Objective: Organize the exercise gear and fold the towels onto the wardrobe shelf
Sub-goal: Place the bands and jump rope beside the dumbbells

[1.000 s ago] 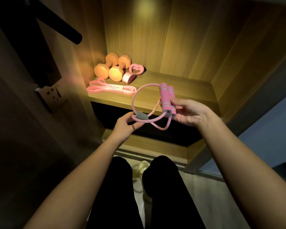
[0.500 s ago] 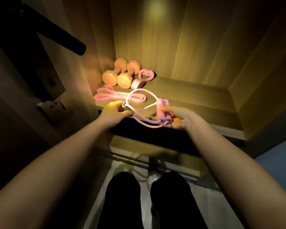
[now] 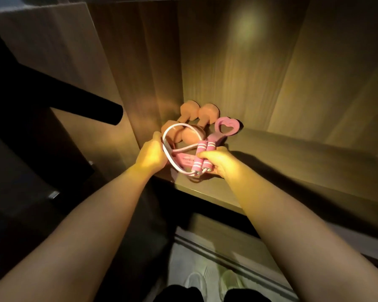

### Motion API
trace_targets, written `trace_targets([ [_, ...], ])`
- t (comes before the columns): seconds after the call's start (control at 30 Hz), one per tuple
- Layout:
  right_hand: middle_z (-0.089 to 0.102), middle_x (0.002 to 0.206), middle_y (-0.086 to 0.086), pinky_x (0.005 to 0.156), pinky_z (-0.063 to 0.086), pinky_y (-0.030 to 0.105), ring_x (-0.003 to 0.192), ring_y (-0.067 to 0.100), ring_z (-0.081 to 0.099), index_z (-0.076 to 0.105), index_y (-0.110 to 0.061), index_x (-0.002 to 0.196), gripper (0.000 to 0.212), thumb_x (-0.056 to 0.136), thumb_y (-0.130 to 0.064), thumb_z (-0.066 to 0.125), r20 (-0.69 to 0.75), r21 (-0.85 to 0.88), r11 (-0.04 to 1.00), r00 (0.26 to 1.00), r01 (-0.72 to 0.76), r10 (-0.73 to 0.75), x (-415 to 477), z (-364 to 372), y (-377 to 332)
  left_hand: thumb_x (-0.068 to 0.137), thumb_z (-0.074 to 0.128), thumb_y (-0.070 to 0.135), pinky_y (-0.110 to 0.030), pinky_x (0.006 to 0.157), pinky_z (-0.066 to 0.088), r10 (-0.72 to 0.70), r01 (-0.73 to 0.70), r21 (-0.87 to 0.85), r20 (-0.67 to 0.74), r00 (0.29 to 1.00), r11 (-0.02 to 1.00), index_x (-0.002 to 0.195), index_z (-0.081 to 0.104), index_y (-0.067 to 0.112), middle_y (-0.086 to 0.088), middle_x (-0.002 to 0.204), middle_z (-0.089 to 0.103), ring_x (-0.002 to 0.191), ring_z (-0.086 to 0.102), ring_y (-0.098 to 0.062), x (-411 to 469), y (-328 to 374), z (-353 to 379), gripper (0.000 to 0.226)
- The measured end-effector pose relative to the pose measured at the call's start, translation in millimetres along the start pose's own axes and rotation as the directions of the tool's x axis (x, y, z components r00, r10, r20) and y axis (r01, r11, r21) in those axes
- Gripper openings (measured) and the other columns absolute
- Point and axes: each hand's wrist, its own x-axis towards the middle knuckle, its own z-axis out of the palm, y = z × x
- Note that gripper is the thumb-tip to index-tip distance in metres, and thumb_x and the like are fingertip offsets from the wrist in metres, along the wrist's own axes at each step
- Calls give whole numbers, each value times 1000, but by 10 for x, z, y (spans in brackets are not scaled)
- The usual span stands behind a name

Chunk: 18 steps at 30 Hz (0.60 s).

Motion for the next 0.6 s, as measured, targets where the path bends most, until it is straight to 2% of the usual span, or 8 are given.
trace_targets([
  [0.07, 60, 120, 14, 96, 52, 43, 109, 31, 62, 53, -2, 124, 41, 86, -10, 67, -9, -19, 1000, 1000, -2, 1, 131, 84, -28, 92, 57, 25, -41, 75, 53, -15, 15, 64, -3, 1000, 998, 110, 43, 15, -12, 100, 63, 79, 60, -29, 87, 0, 29, 25],
  [0.2, 62, 112, 14, 83, 56, 36, 95, 28, 66, 50, -7, 120, 41, 88, -27, 66, -75, -230, 973, 997, 17, -35, 274, 175, -25, 96, 52, 21, -43, 80, 54, 0, -1, 254, 5, 1000, 967, 119, 44, 15, -11, 101, 64, 84, 63, -30, 239, 14, 63, 24],
  [0.23, 64, 109, 14, 79, 56, 35, 90, 26, 66, 51, -8, 119, 39, 88, -27, 67, -81, -251, 968, 996, 20, -42, 293, 181, -13, 97, 49, 20, -43, 82, 51, 16, -18, 324, 9, 1000, 946, 119, 44, 16, -10, 99, 65, 84, 63, -31, 276, 18, 72, 23],
  [0.33, 64, 94, 9, 65, 54, 31, 76, 21, 65, 53, -12, 114, 34, 87, -25, 69, -84, -285, 958, 995, 21, -47, 341, 193, 9, 97, 46, 16, -51, 101, 34, 44, -52, 557, 27, 999, 829, 119, 45, 17, -3, 85, 63, 89, 63, -32, 357, 45, 68, 22],
  [0.47, 63, 99, 11, 76, 56, 35, 88, 25, 66, 50, -11, 113, 38, 85, -28, 71, -63, -361, 931, 995, 49, -77, 366, 230, 37, 96, 49, 16, -53, 111, 22, 59, -40, 683, -5, 998, 729, 119, 47, 18, 4, 66, 48, 89, 64, -29, 365, 61, -26, 23],
  [0.53, 61, 96, 9, 76, 54, 34, 86, 24, 63, 53, -8, 116, 40, 85, -27, 70, -71, -385, 918, 988, 100, -137, 390, 242, 80, 94, 54, 19, -50, 113, 20, 59, -49, 765, 14, 998, 642, 120, 47, 17, 4, 70, 51, 90, 64, -27, 331, 59, -50, 27],
  [0.6, 61, 99, 7, 74, 53, 33, 85, 22, 61, 56, -9, 115, 37, 86, -28, 69, -94, -445, 886, 976, 133, -194, 393, 239, 126, 94, 58, 26, -48, 113, 20, 39, -47, 828, 31, 999, 558, 123, 47, 16, 3, 85, 61, 97, 63, -25, 302, 65, -64, 33],
])
